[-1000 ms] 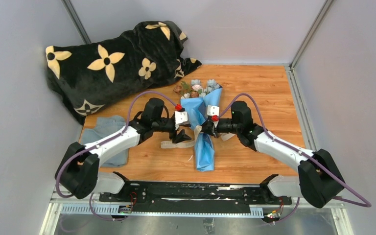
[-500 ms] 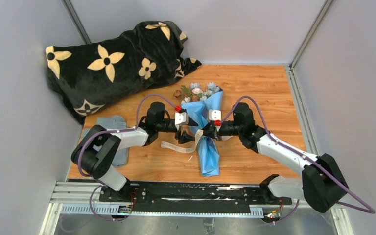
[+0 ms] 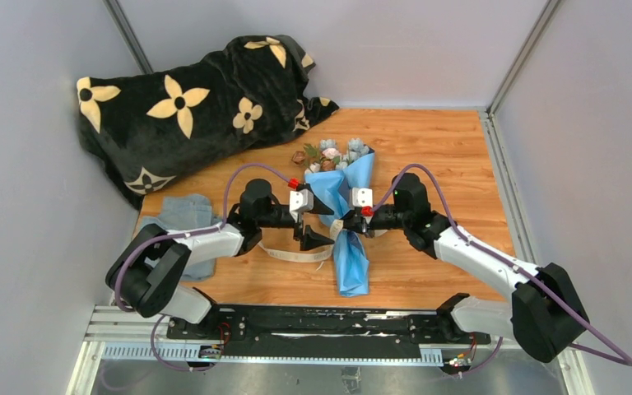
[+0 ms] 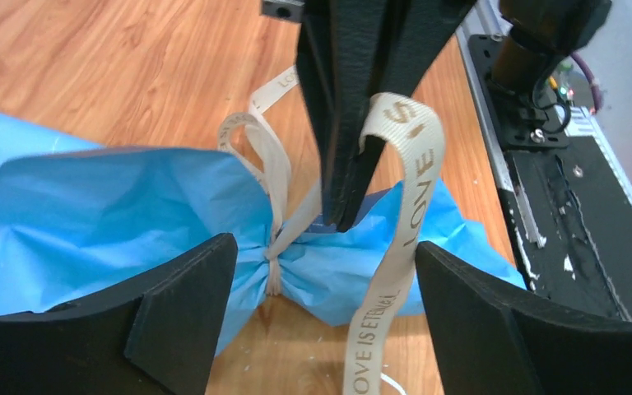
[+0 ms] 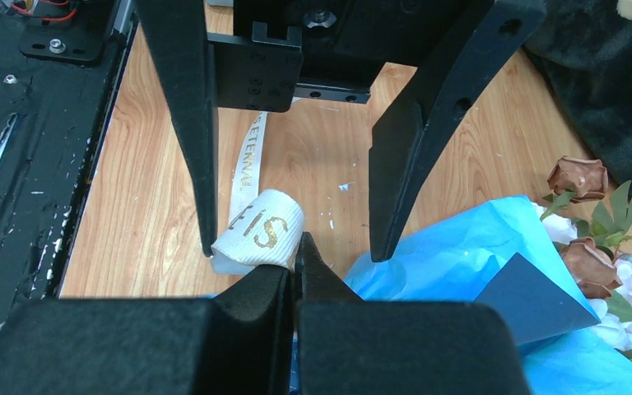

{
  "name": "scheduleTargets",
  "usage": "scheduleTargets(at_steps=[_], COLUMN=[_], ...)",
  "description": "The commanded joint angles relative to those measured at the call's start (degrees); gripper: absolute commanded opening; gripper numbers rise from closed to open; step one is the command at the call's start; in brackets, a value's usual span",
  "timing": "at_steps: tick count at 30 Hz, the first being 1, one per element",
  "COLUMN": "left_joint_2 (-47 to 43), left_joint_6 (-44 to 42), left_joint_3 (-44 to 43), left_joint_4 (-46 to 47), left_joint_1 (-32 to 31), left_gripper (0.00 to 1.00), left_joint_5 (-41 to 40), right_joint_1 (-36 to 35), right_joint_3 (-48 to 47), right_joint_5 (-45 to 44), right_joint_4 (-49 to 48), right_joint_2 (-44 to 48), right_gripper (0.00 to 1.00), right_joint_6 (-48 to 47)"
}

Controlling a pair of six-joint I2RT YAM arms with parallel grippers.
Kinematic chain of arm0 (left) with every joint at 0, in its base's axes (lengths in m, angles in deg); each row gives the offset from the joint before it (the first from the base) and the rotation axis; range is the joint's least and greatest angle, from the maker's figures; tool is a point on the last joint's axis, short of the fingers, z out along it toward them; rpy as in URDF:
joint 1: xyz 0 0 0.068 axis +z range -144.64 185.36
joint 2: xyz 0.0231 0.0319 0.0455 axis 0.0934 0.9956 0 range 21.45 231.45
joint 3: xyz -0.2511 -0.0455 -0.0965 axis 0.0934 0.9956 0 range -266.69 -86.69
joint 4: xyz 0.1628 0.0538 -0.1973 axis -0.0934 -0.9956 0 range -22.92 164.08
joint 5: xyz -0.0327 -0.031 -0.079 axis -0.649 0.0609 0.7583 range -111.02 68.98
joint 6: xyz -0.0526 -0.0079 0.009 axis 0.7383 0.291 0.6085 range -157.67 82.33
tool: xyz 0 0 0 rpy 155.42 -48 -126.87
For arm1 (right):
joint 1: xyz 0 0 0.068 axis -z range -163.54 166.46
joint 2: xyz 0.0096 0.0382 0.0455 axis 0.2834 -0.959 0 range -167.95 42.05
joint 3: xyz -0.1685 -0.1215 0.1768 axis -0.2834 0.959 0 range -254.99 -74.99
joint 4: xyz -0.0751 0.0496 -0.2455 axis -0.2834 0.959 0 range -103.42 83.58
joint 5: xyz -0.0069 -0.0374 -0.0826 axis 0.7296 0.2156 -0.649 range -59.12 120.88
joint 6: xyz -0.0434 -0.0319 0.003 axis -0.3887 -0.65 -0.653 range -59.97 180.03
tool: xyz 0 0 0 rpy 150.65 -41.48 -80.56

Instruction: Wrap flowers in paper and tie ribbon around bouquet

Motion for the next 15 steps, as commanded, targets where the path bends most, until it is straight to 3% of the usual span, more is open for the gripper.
scheduleTargets(at_steps=[1, 5, 15], left_joint_2=[0.6, 2.4, 9.9], left_joint_6=[9.0, 8.2, 4.3], left_joint_3=[2.0, 2.5, 1.7], left_joint_4=[7.5, 10.1, 18.1], left_joint_1=[-0.9, -2.4, -5.2], left_gripper=[0.87, 0.74, 0.71], left_joint_5=[-6.6, -8.8, -12.6], right_joint_1=[-0.1, -0.1, -0.1], right_joint_3=[0.1, 0.1, 0.7], right_joint_5=[1.1, 3.0, 4.2], right_joint_4=[-0.4, -1.5, -2.3], right_joint_2=[1.1, 0.5, 0.3], right_gripper=[0.0, 0.0, 0.0], right_joint_6=[-1.1, -0.6, -0.4])
